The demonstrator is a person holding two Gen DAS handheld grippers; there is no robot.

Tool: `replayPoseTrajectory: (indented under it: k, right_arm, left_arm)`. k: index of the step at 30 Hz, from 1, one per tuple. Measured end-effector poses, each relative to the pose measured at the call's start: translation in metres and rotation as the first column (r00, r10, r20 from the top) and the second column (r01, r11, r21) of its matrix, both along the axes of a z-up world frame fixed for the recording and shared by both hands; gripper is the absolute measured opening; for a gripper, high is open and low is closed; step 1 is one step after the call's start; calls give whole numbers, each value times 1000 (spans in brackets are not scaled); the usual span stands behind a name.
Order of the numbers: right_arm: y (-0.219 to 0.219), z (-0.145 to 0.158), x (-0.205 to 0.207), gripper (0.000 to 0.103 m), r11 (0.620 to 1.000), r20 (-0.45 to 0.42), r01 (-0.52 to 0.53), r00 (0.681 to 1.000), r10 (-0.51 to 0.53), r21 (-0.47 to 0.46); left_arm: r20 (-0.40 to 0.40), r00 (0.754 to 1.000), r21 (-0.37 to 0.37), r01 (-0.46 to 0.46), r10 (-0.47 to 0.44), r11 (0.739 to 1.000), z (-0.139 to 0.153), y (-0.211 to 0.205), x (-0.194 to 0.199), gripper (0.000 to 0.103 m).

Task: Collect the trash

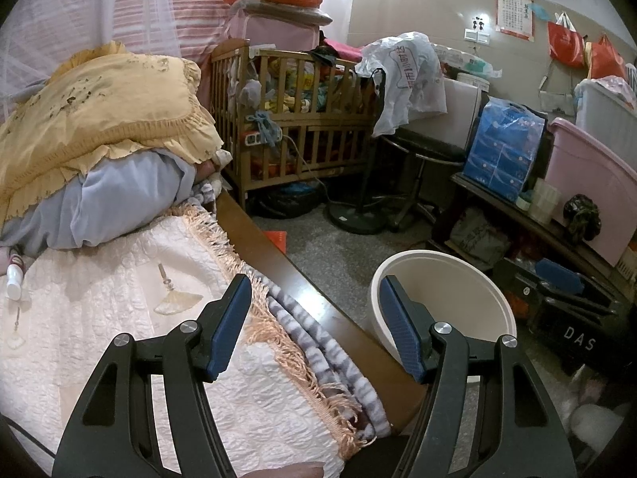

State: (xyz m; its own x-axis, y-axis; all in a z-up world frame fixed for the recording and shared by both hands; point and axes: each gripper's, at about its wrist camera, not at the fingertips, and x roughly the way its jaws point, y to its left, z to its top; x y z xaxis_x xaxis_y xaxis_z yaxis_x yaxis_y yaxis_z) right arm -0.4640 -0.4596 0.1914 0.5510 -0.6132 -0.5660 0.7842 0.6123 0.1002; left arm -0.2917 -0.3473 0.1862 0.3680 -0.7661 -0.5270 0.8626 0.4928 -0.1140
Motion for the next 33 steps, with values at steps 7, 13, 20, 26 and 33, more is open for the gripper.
replayPoseTrajectory:
  k: [7, 13, 20, 26, 33]
  right_arm:
    - [-1, 1, 0, 76, 1000, 0, -1, 1000, 1, -1]
    - [-2, -1, -2, 77, 1000, -2, -1, 1000, 1, 2]
    - [-2, -2, -4, 77, 1000, -3, -4, 1000, 4, 7]
    - [-2, -3, -6, 77, 1000, -1, -3, 1000, 3, 7]
    - [-4, -2, -4, 77, 1000, -5, -5, 1000, 5, 7]
  left_arm:
    - [0, 1000, 0, 1, -1, 1000, 1, 0, 0, 66]
    - [-1, 1000, 1, 1, -1, 1000, 1, 0, 0, 66]
    - [0, 1000, 0, 1, -1, 1000, 1, 0, 0, 66]
    - [-1, 1000, 1, 2, -2, 1000, 1, 0, 0, 66]
    - [-3, 1000, 6, 10, -10, 1000, -8, 0, 1, 66]
